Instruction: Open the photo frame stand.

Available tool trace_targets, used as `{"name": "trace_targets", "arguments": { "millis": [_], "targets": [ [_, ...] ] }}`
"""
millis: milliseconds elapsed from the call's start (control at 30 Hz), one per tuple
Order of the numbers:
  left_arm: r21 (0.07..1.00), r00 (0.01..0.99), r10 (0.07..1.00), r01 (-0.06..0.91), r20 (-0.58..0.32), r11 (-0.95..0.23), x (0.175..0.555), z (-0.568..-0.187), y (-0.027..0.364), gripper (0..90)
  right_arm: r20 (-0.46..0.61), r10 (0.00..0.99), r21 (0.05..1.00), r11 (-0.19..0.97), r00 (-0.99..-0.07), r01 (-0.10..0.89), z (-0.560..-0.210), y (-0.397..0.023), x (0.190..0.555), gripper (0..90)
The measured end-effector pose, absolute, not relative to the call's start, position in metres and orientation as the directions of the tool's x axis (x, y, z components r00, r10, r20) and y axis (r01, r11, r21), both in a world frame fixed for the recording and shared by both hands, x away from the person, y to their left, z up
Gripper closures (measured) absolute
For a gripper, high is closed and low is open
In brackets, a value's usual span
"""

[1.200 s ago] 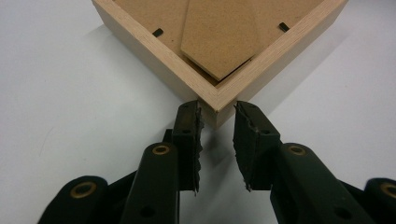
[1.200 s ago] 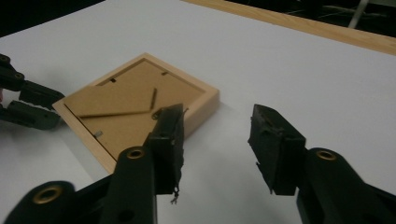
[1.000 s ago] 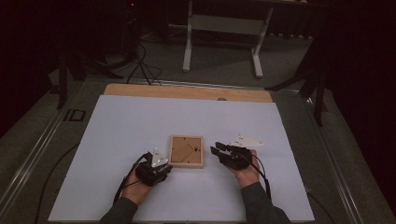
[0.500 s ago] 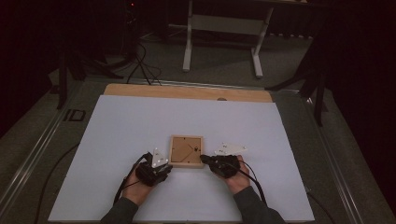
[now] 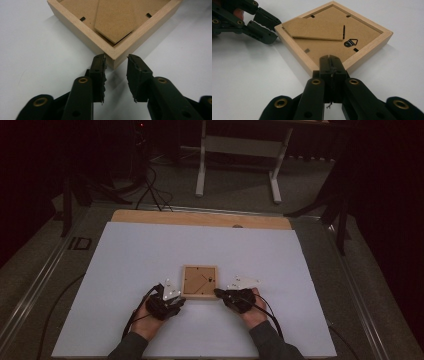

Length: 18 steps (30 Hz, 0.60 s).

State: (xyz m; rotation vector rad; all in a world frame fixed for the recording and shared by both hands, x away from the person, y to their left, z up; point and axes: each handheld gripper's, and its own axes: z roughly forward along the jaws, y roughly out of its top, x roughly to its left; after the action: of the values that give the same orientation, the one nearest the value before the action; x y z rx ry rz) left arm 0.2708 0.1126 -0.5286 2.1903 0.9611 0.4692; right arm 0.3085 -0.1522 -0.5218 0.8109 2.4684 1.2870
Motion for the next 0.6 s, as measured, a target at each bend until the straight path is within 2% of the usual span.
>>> {"name": "trace_targets", "arguments": {
  "millis": [233, 400, 600],
  "targets": [
    [0.736, 0.647, 0.763, 0.515, 0.003, -0.440, 0.272, -0.525, 0.117, 56.9, 0.031, 0.571, 0.813, 0.463, -0.820, 0.352, -0.522, -0.152, 0.308, 89.8],
    [0.754, 0.644, 0.763, 0.526, -0.051, -0.394, 0.272, -0.519, 0.120, 54.3, 0.027, 0.571, 0.815, 0.463, -0.821, 0.348, -0.522, -0.152, 0.308, 89.8],
    [0.773, 0.635, 0.769, 0.521, -0.069, -0.361, 0.274, -0.509, 0.121, 49.8, 0.027, 0.573, 0.816, 0.460, -0.819, 0.349, -0.523, -0.152, 0.308, 89.8]
  ]
}}
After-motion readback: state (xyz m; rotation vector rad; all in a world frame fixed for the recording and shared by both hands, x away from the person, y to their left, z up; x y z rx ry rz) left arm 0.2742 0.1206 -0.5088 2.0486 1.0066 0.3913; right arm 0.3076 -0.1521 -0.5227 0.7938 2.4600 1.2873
